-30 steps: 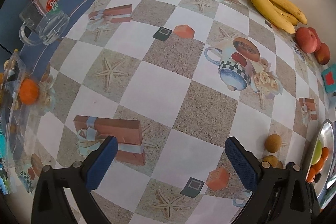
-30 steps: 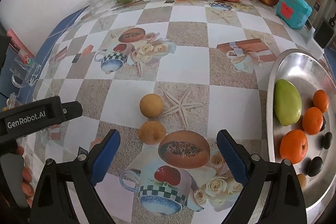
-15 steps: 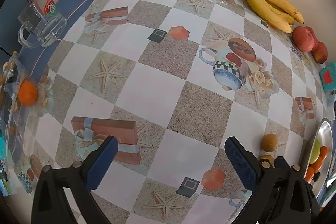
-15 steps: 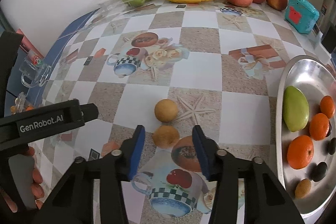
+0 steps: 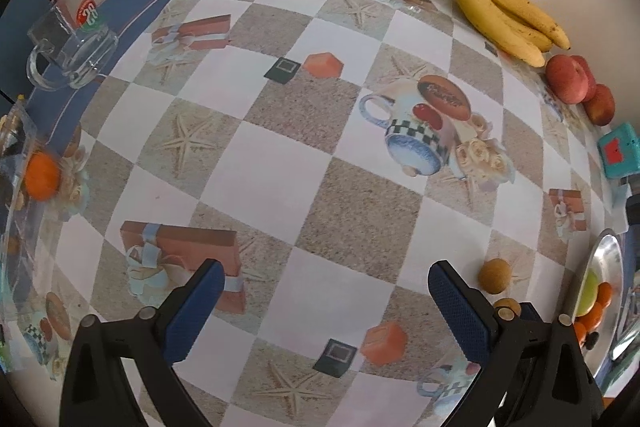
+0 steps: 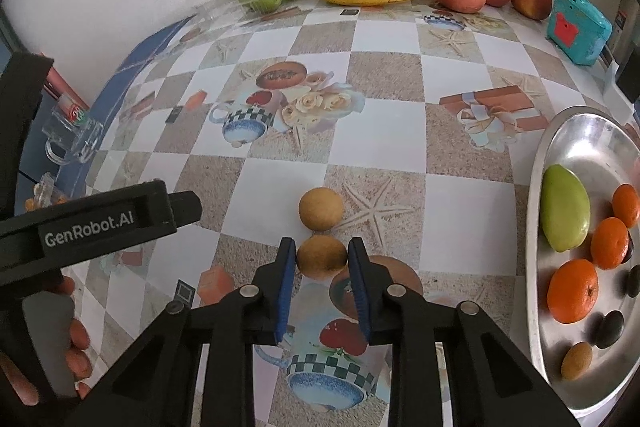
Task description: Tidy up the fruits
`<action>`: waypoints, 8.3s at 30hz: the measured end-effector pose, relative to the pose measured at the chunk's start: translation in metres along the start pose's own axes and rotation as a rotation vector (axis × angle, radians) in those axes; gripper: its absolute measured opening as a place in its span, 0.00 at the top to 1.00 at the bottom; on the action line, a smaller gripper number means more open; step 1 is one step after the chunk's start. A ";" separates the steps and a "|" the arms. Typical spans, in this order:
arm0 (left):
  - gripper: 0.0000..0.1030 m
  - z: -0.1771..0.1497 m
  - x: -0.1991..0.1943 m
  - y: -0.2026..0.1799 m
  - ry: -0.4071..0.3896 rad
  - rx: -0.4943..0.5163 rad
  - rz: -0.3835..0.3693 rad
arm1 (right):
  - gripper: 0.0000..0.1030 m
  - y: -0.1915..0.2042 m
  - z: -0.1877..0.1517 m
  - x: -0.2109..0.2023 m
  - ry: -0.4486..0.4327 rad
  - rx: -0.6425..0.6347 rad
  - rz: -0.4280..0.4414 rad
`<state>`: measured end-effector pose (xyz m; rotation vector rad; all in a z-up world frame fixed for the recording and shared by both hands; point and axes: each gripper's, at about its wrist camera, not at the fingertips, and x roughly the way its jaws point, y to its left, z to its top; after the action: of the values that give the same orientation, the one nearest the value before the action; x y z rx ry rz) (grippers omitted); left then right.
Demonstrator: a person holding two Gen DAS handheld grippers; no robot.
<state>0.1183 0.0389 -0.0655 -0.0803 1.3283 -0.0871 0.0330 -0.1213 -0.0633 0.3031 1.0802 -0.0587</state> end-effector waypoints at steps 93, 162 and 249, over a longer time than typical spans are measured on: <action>0.77 -0.052 -0.050 -0.160 -0.064 0.332 -0.353 | 0.73 -0.184 -0.021 -0.100 -0.124 0.436 -0.163; 0.14 -0.059 -0.017 -0.151 -0.039 0.299 0.010 | 0.28 -0.182 -0.030 -0.094 -0.039 0.390 -0.198; 0.04 -0.123 -0.100 -0.075 -0.244 0.278 0.185 | 0.07 -0.111 -0.084 -0.143 -0.158 0.231 -0.229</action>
<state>-0.0260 -0.0259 0.0096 0.2605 1.0635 -0.1005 -0.1283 -0.2191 0.0015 0.3746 0.9482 -0.4077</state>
